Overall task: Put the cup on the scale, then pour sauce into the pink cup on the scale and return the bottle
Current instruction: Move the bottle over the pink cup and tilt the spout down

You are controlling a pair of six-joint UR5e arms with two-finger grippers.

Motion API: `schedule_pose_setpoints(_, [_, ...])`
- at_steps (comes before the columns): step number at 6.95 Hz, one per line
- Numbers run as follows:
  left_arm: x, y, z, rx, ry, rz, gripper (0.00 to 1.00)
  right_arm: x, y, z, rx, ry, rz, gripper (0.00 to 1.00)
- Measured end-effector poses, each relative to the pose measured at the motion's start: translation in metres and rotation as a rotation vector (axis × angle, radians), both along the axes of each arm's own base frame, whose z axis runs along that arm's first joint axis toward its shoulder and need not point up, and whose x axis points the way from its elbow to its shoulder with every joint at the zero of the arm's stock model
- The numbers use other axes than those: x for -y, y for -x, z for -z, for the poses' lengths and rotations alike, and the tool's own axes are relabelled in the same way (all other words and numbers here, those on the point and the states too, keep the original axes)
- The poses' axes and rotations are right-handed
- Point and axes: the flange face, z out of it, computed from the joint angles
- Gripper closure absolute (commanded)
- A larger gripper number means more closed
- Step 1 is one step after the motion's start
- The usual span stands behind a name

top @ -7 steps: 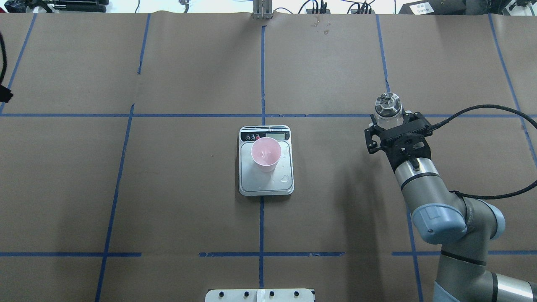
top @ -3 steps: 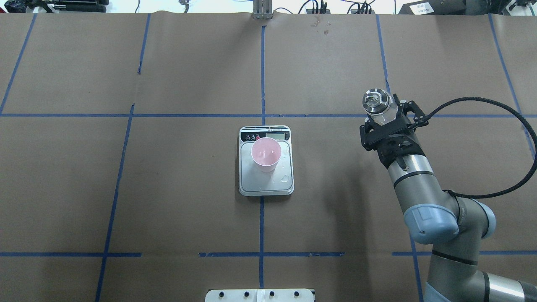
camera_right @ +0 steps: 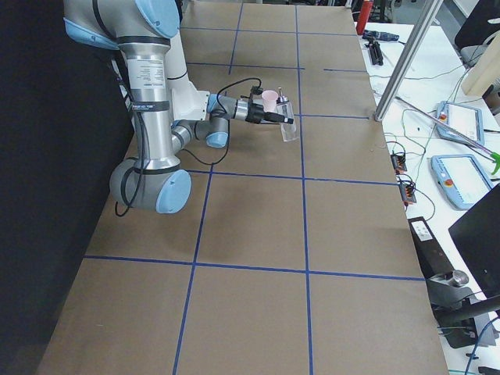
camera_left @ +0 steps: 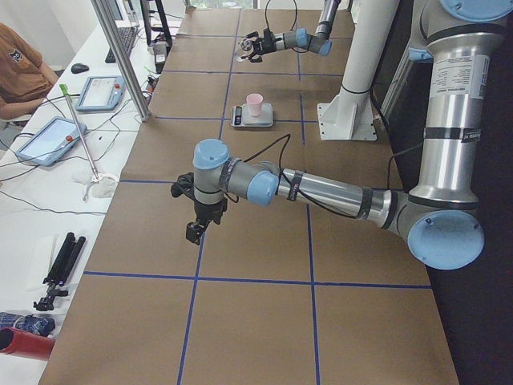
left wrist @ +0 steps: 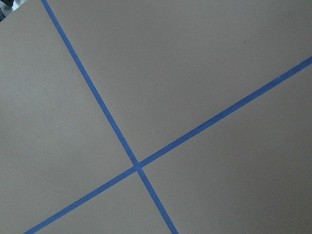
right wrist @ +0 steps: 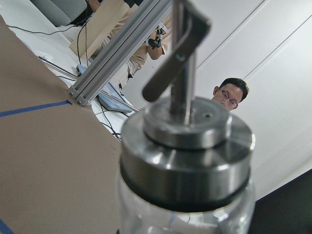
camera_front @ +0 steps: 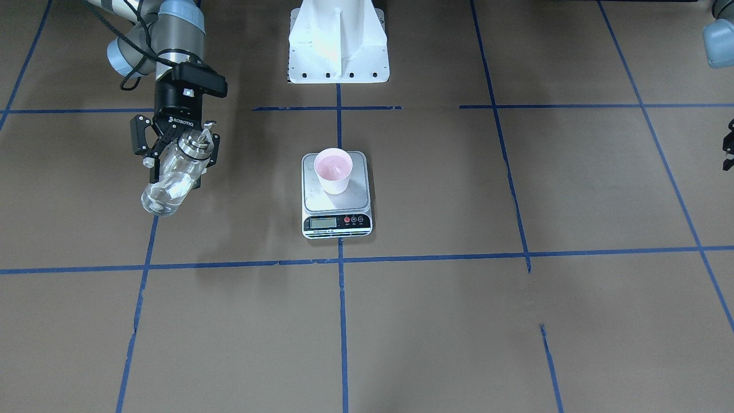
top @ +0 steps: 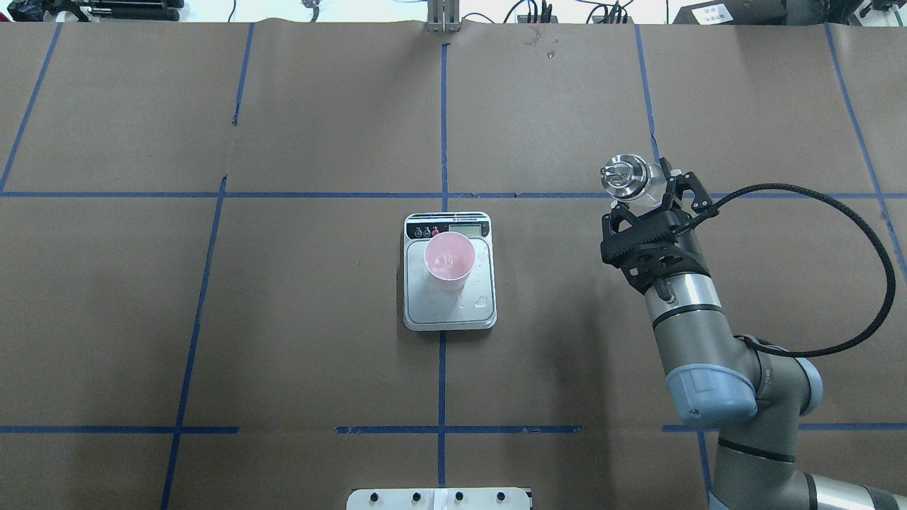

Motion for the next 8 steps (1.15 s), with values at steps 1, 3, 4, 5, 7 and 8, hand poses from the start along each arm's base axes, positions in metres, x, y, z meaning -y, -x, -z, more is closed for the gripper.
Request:
schedule_pose_setpoints(1, [0.002, -0.001, -0.015, 0.004, 0.024, 0.0, 0.0, -0.013, 0.01, 0.005, -0.044, -0.023, -0.01, 1.0])
schedule_pose_setpoints(3, [0.004, 0.001, -0.023, 0.006, 0.037, 0.003, 0.0, -0.043, 0.044, 0.03, -0.097, -0.064, -0.036, 1.0])
schedule_pose_setpoints(4, [0.004, 0.002, -0.025, 0.007, 0.04, 0.005, 0.0, -0.05, 0.055, 0.039, -0.134, -0.073, -0.05, 1.0])
schedule_pose_setpoints(5, [0.005, 0.003, -0.026, 0.007, 0.042, 0.006, 0.0, -0.052, 0.064, 0.042, -0.184, -0.077, -0.063, 1.0])
schedule_pose_setpoints(7, [0.005, 0.007, -0.026, 0.007, 0.042, 0.013, 0.0, -0.045, 0.078, 0.055, -0.293, -0.08, -0.098, 1.0])
schedule_pose_setpoints(8, [0.005, 0.009, -0.026, 0.007, 0.043, 0.017, 0.0, -0.037, 0.083, 0.063, -0.349, -0.075, -0.114, 1.0])
